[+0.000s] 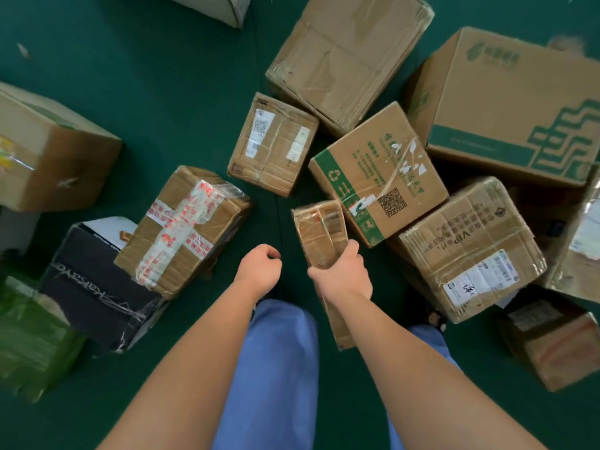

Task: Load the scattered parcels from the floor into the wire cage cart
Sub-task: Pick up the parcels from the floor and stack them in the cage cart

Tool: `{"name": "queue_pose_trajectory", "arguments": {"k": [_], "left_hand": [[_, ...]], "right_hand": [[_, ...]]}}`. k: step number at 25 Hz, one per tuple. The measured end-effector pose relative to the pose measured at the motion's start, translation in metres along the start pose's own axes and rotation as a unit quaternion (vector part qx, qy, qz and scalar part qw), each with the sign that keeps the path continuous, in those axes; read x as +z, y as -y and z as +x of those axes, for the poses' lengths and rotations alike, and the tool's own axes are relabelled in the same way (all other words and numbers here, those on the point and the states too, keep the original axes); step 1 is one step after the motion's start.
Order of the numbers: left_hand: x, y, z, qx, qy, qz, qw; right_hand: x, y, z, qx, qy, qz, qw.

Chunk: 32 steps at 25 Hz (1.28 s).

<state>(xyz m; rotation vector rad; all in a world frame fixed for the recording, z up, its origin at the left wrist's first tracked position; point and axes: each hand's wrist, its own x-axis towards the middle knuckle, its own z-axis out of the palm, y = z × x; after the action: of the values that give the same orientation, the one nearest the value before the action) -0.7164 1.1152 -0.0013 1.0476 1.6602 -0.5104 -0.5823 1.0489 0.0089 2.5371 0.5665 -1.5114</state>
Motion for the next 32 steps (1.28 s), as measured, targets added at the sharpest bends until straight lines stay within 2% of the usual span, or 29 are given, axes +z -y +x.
{"name": "queue_pose_trajectory", "arguments": {"k": [7, 11, 14, 16, 20, 25, 27, 30, 32], "left_hand": [[-0.055, -0.03, 0.065, 0.054, -0.088, 0.01, 0.995], [-0.076, -0.063, 0.105, 0.095, -0.139, 0.001, 0.986], [-0.091, -0.087, 0.141, 0.115, -0.166, 0.026, 0.979], [-0.1, -0.093, 0.167, 0.099, -0.16, 0.04, 0.981], [-0.098, -0.089, 0.184, 0.046, -0.112, -0.038, 0.992], [-0.113, -0.082, 0.172, -0.002, -0.184, 0.017, 0.983], [-0.124, -0.079, 0.175, -0.015, -0.15, -0.018, 0.988], [-0.137, -0.074, 0.174, -0.005, -0.048, -0.044, 0.998], [-0.139, -0.071, 0.164, -0.026, -0.033, -0.064, 0.997]], "right_hand": [[0.013, 0.064, 0.044, 0.047, -0.083, 0.042, 0.995], [0.036, 0.061, 0.048, 0.054, -0.07, 0.095, 0.992], [0.044, 0.053, 0.048, 0.024, -0.1, 0.09, 0.991], [0.045, 0.054, 0.054, 0.037, -0.116, 0.092, 0.988], [0.053, 0.059, 0.056, 0.068, -0.115, 0.078, 0.988], [0.048, 0.06, 0.056, 0.079, -0.102, 0.086, 0.988], [0.047, 0.061, 0.055, 0.08, -0.099, 0.086, 0.988], [0.045, 0.062, 0.054, 0.08, -0.097, 0.08, 0.989], [0.043, 0.062, 0.054, 0.08, -0.092, 0.068, 0.99]]}}
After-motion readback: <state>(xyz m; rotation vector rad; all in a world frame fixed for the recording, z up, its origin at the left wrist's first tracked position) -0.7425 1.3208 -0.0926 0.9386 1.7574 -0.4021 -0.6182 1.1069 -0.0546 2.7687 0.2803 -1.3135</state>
